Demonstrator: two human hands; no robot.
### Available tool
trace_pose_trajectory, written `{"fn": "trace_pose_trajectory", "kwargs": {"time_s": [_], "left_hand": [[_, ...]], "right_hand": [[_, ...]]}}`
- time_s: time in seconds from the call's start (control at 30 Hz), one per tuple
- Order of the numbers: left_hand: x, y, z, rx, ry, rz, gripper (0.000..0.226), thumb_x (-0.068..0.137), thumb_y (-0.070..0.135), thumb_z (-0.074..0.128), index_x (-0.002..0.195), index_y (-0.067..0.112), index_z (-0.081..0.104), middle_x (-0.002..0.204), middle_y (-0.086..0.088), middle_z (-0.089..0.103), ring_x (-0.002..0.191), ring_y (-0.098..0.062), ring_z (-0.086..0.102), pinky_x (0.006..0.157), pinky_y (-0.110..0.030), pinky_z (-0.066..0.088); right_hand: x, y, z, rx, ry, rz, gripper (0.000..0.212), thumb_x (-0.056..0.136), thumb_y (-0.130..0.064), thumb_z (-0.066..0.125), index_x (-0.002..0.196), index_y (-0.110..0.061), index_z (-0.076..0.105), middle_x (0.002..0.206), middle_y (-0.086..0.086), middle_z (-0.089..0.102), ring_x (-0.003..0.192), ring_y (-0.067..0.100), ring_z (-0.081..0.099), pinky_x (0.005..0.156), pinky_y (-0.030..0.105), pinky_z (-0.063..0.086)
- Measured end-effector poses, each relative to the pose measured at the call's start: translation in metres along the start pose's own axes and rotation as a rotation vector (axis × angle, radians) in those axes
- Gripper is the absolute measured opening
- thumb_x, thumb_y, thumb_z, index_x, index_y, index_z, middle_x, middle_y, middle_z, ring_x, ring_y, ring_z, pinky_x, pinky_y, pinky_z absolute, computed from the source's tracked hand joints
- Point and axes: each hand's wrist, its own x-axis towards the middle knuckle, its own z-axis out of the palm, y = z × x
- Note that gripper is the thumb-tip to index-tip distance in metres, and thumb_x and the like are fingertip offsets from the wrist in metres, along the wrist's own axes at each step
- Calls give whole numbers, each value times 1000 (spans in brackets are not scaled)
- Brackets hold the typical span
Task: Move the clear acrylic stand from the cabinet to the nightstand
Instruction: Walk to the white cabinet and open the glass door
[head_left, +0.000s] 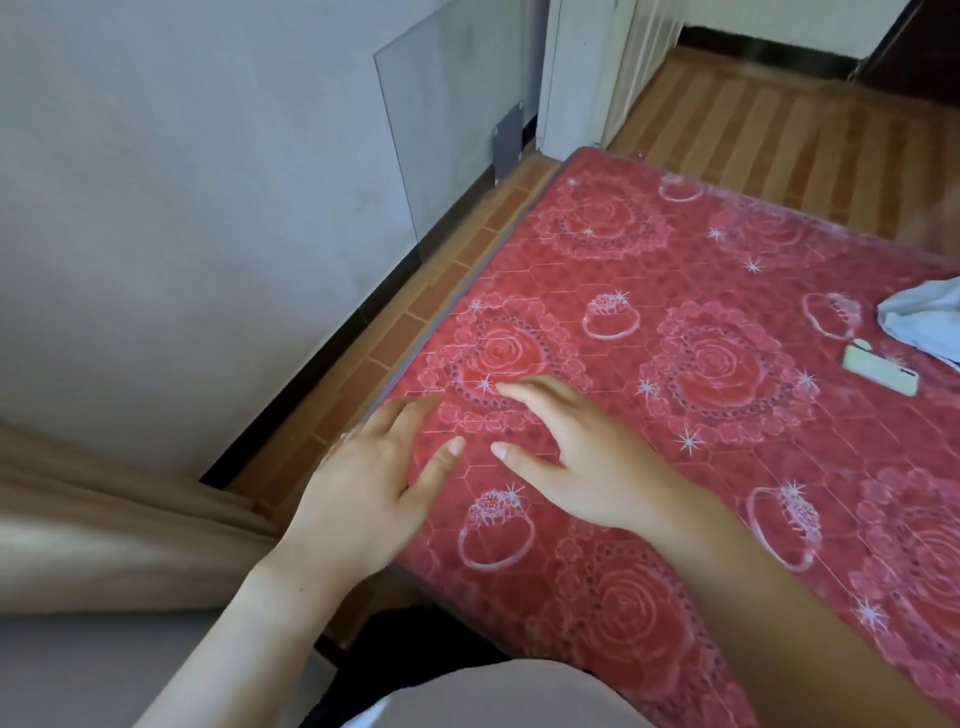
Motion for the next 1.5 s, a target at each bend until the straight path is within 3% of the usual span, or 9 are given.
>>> {"fn": "trace_pose_trajectory", "kwargs": {"time_s": [0.27, 0.4, 0.6, 0.73, 0.9, 1.0, 1.2, 1.37, 1.5], "left_hand": [[70, -84, -56, 10, -8, 88, 66, 83, 67, 18, 136, 32, 33, 140, 6, 42, 123, -14, 44, 100, -41, 40], [111, -149, -100, 28, -92, 129, 68, 83, 67, 21, 138, 30, 33, 141, 7, 40, 126, -10, 40, 103, -30, 34], [156, -219, -170, 116, -128, 160, 61, 87, 62, 25, 140, 31, 28, 143, 8, 38, 127, -10, 39, 104, -34, 35], [166, -246, -187, 125, -131, 153, 63, 85, 64, 22, 140, 32, 27, 145, 9, 36, 129, -9, 36, 102, -28, 29], [188, -281, -199, 131, -97, 130, 65, 84, 67, 21, 139, 33, 28, 144, 8, 37, 129, -11, 36, 104, -35, 36], [210, -303, -215, 133, -117, 111, 65, 84, 64, 23, 139, 31, 28, 145, 8, 35, 131, -11, 35, 104, -34, 33], [275, -366, -264, 100, -157, 138, 64, 84, 62, 24, 141, 31, 27, 146, 9, 34, 129, -10, 35, 101, -29, 31], [330, -410, -309, 94, -173, 158, 68, 81, 62, 22, 141, 31, 26, 147, 9, 32, 132, -10, 32, 101, -27, 29], [370, -426, -328, 90, -219, 210, 68, 81, 65, 21, 141, 32, 26, 148, 10, 32, 132, -9, 32, 103, -28, 29]], "right_hand": [[101, -37, 19, -72, 57, 43, 58, 91, -50, 44, 142, -29, 27, 147, -12, 29, 130, 4, 32, 98, 18, 25], [162, -74, 40, -28, 139, 127, 58, 90, -47, 48, 141, -26, 31, 144, -6, 34, 128, 7, 34, 100, 17, 23], [240, -127, 67, 45, 208, 157, 57, 88, -47, 51, 138, -25, 36, 139, -5, 41, 125, 9, 38, 101, 21, 30], [268, -138, 77, 48, 209, 144, 58, 88, -48, 51, 138, -24, 36, 140, -4, 40, 126, 9, 38, 104, 28, 34], [317, -144, 89, 10, 152, 103, 57, 88, -47, 51, 138, -25, 35, 140, -3, 40, 124, 12, 42, 99, 24, 35], [355, -152, 98, 23, 170, 118, 57, 87, -46, 53, 137, -22, 39, 138, -2, 43, 120, 14, 45, 99, 30, 40], [450, -177, 108, 29, 205, 188, 54, 88, -42, 55, 135, -20, 42, 139, 0, 44, 127, 14, 40, 104, 25, 30], [530, -198, 110, 85, 225, 253, 53, 87, -47, 52, 134, -24, 41, 137, -1, 45, 124, 16, 44, 104, 38, 39], [565, -205, 104, 86, 257, 301, 55, 86, -50, 50, 133, -23, 41, 137, -2, 45, 123, 16, 45, 103, 40, 40]]}}
